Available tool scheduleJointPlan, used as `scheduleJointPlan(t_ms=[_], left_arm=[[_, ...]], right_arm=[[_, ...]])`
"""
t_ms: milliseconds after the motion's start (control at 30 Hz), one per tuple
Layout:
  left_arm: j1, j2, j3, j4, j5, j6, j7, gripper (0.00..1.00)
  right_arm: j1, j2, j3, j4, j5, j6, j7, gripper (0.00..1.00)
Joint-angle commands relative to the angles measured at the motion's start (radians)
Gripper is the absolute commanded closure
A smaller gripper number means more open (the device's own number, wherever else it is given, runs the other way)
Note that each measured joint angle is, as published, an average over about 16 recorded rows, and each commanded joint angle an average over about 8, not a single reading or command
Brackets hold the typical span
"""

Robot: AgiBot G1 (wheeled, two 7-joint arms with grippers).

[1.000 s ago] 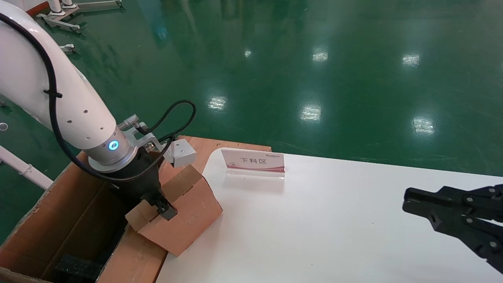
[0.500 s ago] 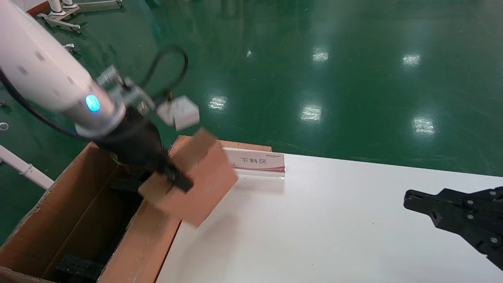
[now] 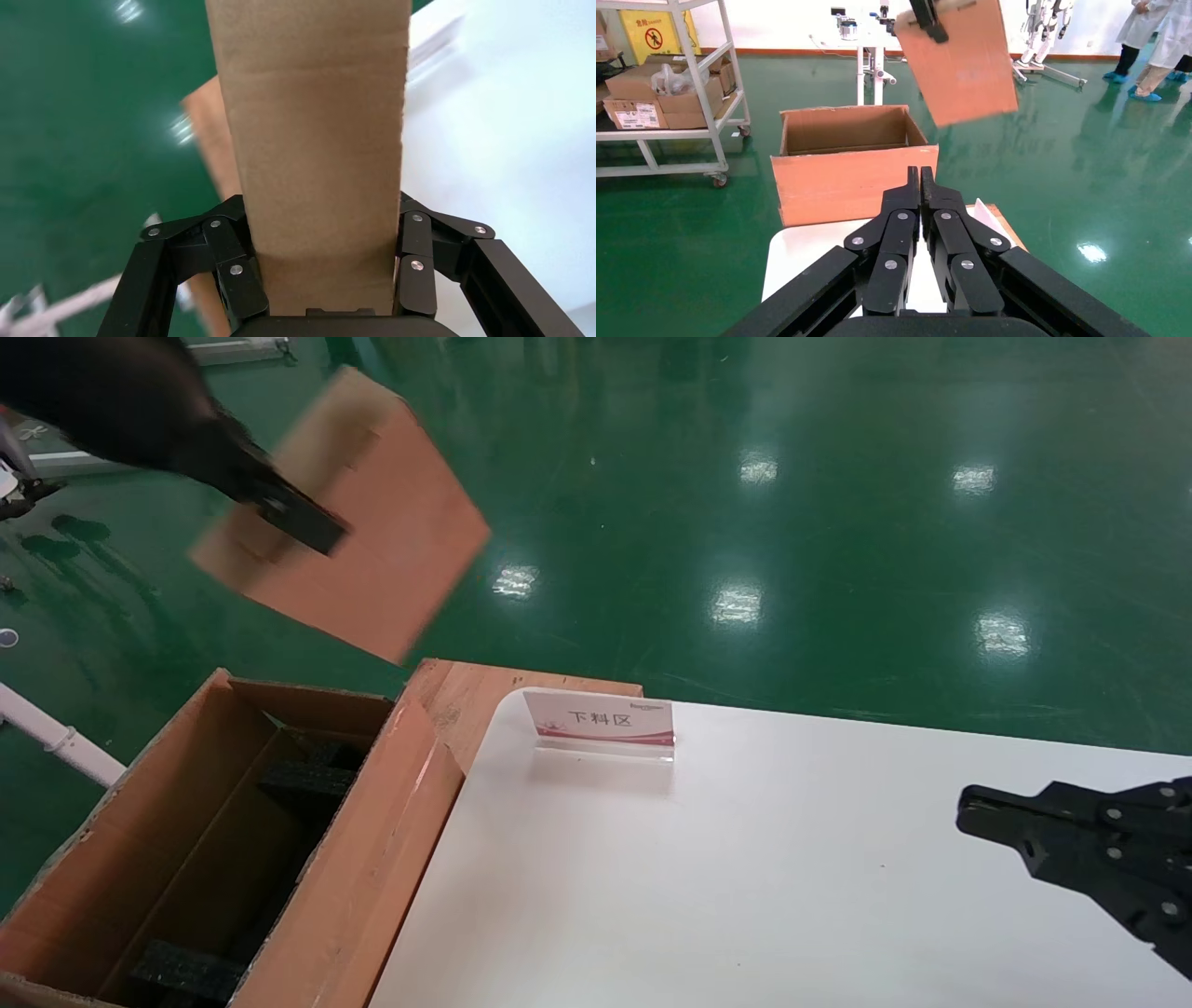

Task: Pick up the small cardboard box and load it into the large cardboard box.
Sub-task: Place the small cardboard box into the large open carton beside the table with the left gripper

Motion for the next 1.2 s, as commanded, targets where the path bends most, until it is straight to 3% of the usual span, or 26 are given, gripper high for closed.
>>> scheduleJointPlan(t_ms=[33,333,700,933,1200], left_arm=[[-0.039,0.009,0.033,0.023,0.013,0.007,0.014,1.00],[-0.158,0.013,0.295,0.064,-0.007,0.008,0.089,1.00],[-0.215,-0.006,0.570,0.112,-0.103,0.008,0.143,1.00],[-0.221,-0.021,0.669,0.117,-0.158,0.000,0.144,1.00],[-0.214,-0.065,0.703,0.098,-0.184,-0.016,0.119,1.00]], right_arm=[[0.000,0.000,0.000,0.000,0.000,0.000,0.000,0.00],[0.000,0.000,-0.001,0.000,0.000,0.000,0.000,0.00],[0.000,0.001,-0.001,0.000,0.001,0.001,-0.001,0.00],[0.000,0.001,-0.002,0.000,0.001,0.001,-0.001,0.00],[0.000,0.001,-0.002,0.000,0.002,0.001,-0.001,0.00]])
